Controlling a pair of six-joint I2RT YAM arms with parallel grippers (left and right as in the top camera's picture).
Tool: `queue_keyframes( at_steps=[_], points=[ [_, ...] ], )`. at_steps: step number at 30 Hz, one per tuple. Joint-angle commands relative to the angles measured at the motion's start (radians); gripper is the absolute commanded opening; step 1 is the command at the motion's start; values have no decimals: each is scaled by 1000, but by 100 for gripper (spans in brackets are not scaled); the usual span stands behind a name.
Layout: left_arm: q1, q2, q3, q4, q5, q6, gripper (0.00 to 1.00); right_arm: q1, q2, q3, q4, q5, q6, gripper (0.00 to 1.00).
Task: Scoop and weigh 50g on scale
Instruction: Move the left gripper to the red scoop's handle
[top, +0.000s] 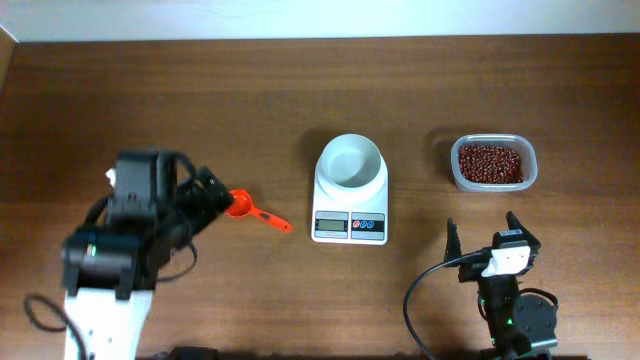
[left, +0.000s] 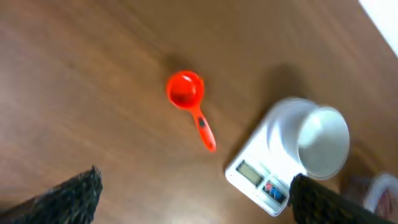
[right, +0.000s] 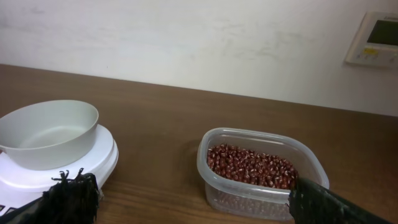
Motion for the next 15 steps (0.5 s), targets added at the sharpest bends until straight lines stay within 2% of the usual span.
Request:
queue_keyframes(
  at_steps=[1,8,15],
  points=[
    [3,166,63,-16,-66,-189,100,-3,-7,-5,-7,16,4,99],
    [3,476,39,21,-24,-303,100,-3,-7,-5,-7,16,4,99],
    [3,554,-103,175,4,-393,83,-3,-7,-5,-7,16,4,99]
  ],
)
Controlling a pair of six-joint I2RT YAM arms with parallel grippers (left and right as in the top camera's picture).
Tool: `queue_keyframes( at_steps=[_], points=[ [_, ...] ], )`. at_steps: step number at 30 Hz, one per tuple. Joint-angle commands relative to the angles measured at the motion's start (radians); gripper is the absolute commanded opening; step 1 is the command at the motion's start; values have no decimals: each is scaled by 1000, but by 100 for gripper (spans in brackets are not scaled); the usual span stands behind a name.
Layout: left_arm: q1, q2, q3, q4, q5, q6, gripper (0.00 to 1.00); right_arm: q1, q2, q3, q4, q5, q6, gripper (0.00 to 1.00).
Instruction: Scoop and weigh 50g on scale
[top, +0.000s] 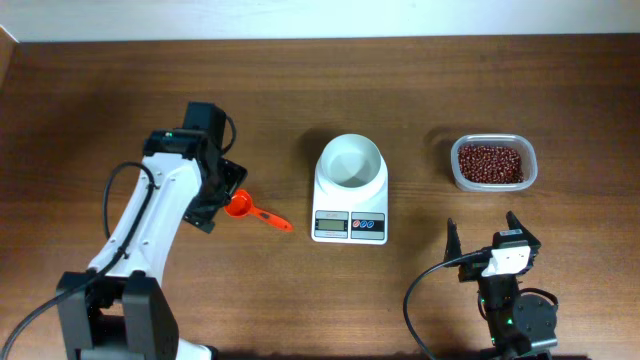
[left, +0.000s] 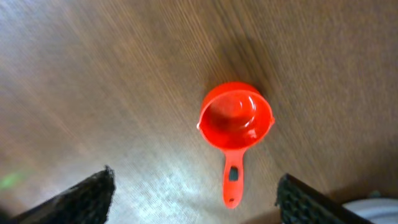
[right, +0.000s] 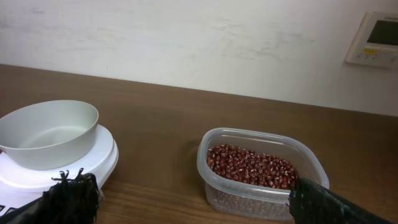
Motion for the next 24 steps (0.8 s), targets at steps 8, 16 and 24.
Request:
queue_keyframes(
  at_steps=[8,16,24],
  points=[
    [2,13,-312,350,23,-54,62,-3,-6,-5,-7,16,4,99],
    [2,34,-335,434,-50,-54,52,-3,-6,-5,-7,16,4,99],
    [3,100,-333,472,-45,-54,0,-3,-6,-5,-7,16,4,99]
  ],
)
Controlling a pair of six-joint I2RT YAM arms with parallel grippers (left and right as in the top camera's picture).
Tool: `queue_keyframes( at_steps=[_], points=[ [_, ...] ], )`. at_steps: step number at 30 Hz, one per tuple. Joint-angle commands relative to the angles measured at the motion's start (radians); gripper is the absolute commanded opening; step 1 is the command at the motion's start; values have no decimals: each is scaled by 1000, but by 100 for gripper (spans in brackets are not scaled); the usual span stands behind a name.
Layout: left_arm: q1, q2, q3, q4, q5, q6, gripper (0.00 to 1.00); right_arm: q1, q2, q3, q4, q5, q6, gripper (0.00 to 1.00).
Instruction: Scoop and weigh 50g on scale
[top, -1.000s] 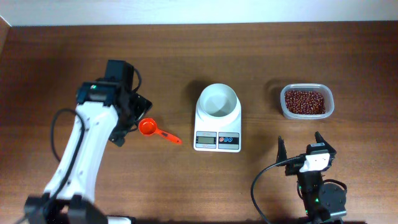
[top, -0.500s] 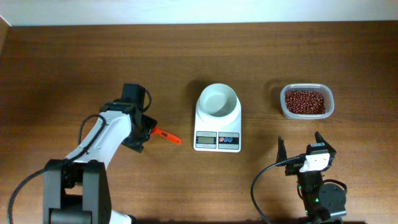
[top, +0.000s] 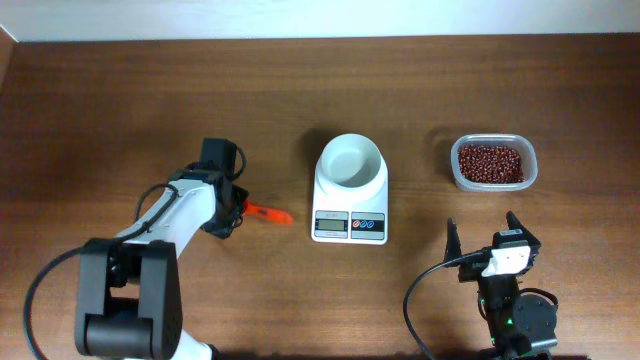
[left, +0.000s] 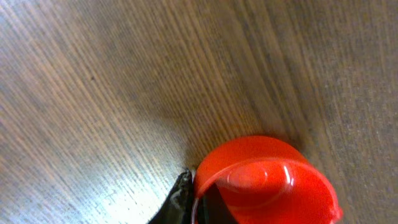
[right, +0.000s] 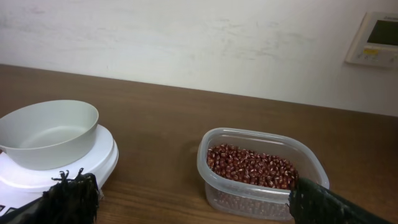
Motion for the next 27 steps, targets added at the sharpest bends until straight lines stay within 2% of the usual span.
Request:
queue_keyframes(
  at_steps=[1,6,8,13,19,27],
  points=[
    [8,16,-12,-10,0,-3,0,-3,-6,-5,-7,16,4,99],
    [43,-138,-8,-71,78,106,0,-3,-6,-5,-7,16,4,99],
    [42,-212,-8,-118,79,110,0,-3,-6,-5,-7,16,5,99],
    [42,-321,-8,-201,141,298,0,-3,-6,-5,-7,16,4,99],
    [42,-324,-8,-300,138,304,0,-3,-6,-5,-7,16,4,99],
    [42,-420,-8,-322,187,304,0,-3,-6,-5,-6,4,8,99]
  ],
)
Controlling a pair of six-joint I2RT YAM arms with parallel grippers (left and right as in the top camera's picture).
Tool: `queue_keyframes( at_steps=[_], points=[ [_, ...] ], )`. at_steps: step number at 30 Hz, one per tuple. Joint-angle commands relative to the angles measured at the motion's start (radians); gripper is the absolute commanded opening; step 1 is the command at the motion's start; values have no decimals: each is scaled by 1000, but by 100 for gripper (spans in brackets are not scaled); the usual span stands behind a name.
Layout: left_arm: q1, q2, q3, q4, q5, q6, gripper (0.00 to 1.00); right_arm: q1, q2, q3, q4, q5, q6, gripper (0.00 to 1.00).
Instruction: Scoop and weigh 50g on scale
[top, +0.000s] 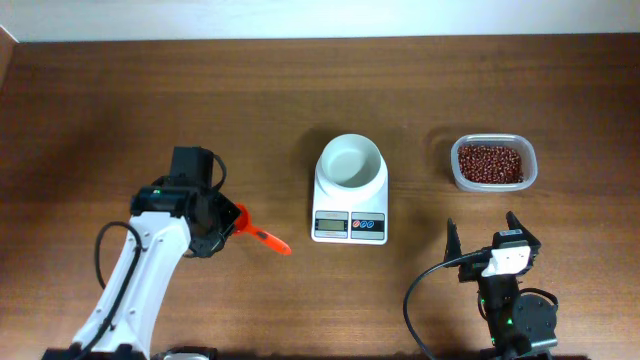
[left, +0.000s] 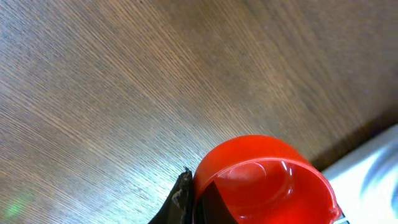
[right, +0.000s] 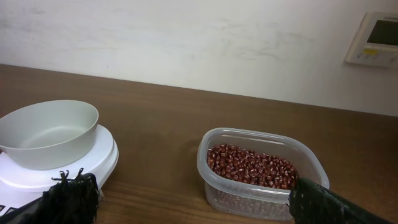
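Note:
An orange scoop (top: 243, 222) is in my left gripper (top: 220, 224), which is shut on the rim of its cup, handle pointing right toward the scale. In the left wrist view the red cup (left: 264, 180) fills the bottom edge, one black finger (left: 181, 200) outside its rim. The white scale (top: 350, 200) carries an empty grey bowl (top: 350, 161); both show in the right wrist view, bowl (right: 48, 132) on scale (right: 102, 163). A clear tub of red beans (top: 492, 163) stands at the right, also seen as tub (right: 258, 171). My right gripper (top: 497, 238) rests open near the front edge.
A corner of the scale (left: 380, 171) shows at the right of the left wrist view. Behind the table is a white wall with a small panel (right: 373, 38). The brown wooden table (top: 120, 100) stretches to the left of the scale.
My left gripper with the scoop has moved a little toward the front of the table. The scoop's handle now slants down-right, and the table looks farther below the cup. The right arm is unchanged.
First my left gripper was open, high over the scoop lying left of the scale. Then it was lower, straddling the cup. Then it was shut on the cup's rim at the table. Now it holds the scoop nearer the front, off its old spot.

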Motion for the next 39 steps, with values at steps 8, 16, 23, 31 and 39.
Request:
queue_keyframes(
  at_steps=[8,16,23,31,39],
  points=[
    [0,-198,-4,-10,16,-95,0,-3,-3,-5,15,-413,737,99],
    [-124,-198,-4,-11,5,-166,0,-3,-3,-5,21,-718,1298,99],
    [-140,-198,-6,-89,-74,-335,0,-3,35,-4,14,-653,1011,99],
    [-140,-198,-6,-89,-90,-335,0,-3,481,290,-247,-656,944,99],
    [-140,-197,-6,-89,-90,-361,0,-3,782,472,-273,-827,898,99]
  ],
)
